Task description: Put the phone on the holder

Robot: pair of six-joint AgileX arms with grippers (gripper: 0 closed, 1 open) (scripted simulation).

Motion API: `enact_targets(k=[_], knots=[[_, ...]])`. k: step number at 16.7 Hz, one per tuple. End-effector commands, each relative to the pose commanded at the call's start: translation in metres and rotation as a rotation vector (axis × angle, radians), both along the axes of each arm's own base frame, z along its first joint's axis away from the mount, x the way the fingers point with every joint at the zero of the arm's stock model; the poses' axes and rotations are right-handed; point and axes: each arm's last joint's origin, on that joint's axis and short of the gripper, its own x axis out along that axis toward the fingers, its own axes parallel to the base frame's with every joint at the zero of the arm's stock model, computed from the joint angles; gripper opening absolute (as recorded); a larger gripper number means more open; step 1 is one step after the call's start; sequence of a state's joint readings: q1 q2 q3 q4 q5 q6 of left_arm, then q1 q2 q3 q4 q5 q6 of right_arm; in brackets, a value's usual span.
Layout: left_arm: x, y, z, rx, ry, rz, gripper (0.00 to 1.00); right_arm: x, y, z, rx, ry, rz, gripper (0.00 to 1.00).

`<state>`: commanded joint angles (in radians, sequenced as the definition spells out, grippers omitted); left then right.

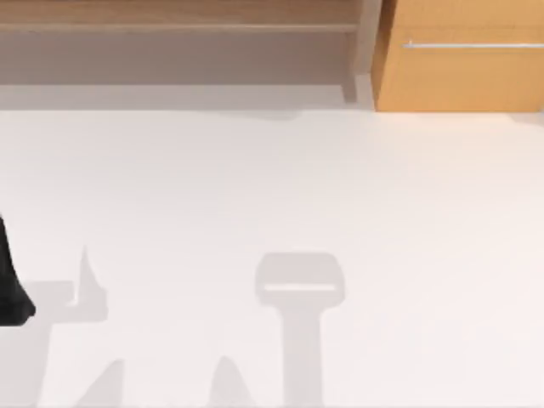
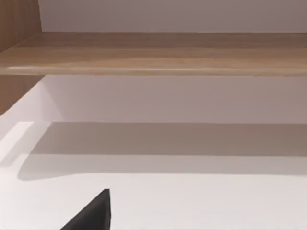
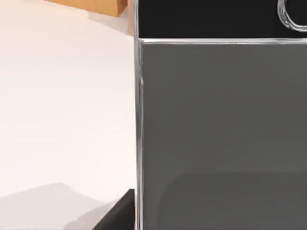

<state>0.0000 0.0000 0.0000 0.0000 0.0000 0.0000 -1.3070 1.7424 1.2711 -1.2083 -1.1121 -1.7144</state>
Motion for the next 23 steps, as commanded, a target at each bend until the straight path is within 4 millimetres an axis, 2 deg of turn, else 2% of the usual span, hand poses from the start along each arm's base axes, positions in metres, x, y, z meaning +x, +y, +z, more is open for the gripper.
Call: enact_targets(k=[5,10,16,19,23], knots=[[0.0,0.0,0.0,0.0,0.0,0.0,1.0,-0.003,0.0,-0.003,0.008,-0.002,-0.006,0.0],[0.0,0.0,0.0,0.0,0.0,0.0,1.0,0.0,0.001,0.004,-0.023,-0.002,-0.011,0.0],[0.0,0.0,0.0,0.0,0.0,0.0,1.0,0.015,0.01,0.01,-0.12,0.027,-0.004,0.0],[0.0,0.0,0.0,0.0,0.0,0.0,1.0,0.026,0.015,0.002,-0.119,0.034,0.002,0.0],[0.0,0.0,0.0,0.0,0.0,0.0,1.0,0.037,0.015,-0.02,-0.019,0.01,-0.006,0.0]])
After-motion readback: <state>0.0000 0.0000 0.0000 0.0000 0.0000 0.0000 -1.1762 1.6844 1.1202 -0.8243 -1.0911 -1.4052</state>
